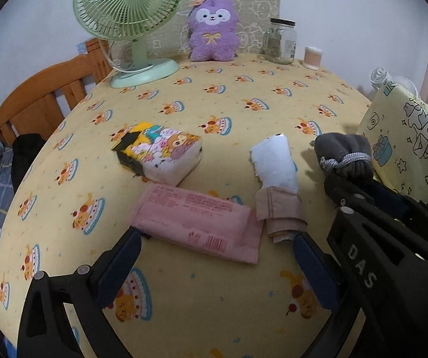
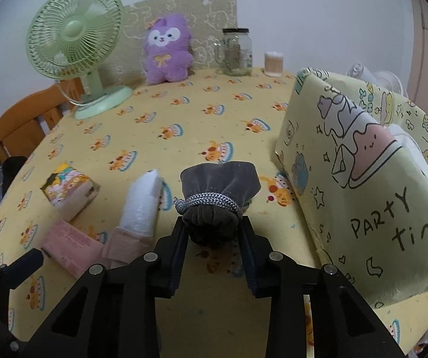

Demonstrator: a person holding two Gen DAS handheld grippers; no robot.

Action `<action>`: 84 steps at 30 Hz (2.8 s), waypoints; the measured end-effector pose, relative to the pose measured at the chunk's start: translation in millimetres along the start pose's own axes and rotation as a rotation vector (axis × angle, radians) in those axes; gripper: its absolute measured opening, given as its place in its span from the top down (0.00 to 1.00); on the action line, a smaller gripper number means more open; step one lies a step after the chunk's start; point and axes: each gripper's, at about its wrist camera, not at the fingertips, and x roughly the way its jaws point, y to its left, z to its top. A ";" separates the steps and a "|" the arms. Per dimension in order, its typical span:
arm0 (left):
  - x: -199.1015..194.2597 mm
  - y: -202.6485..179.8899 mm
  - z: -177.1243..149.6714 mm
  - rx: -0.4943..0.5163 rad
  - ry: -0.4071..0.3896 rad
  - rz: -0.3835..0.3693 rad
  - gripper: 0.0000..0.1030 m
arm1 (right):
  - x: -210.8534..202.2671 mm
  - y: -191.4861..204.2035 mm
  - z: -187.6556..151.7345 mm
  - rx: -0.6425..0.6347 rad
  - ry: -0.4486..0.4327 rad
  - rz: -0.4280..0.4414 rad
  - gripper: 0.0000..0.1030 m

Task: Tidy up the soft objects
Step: 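Move the left tool toward the pink packet while the right tool holds the pouch, then grasp the pink packet with the left tool and lift it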

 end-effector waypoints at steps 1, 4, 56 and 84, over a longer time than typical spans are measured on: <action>-0.3 0.8 -0.5 -0.005 0.001 0.003 0.00 | -2.1 0.5 -1.0 -0.003 -0.003 0.012 0.65; -2.9 2.9 -3.4 -0.024 -0.004 0.005 0.00 | -8.9 1.2 -3.1 -0.016 -0.016 0.053 0.65; 18.7 -25.5 32.3 0.081 -0.002 -0.118 0.65 | -0.2 -12.6 20.3 0.019 0.020 0.133 0.64; -1.8 -6.5 23.1 0.016 -0.001 -0.066 0.45 | -23.2 9.3 18.7 -0.046 0.005 0.160 0.64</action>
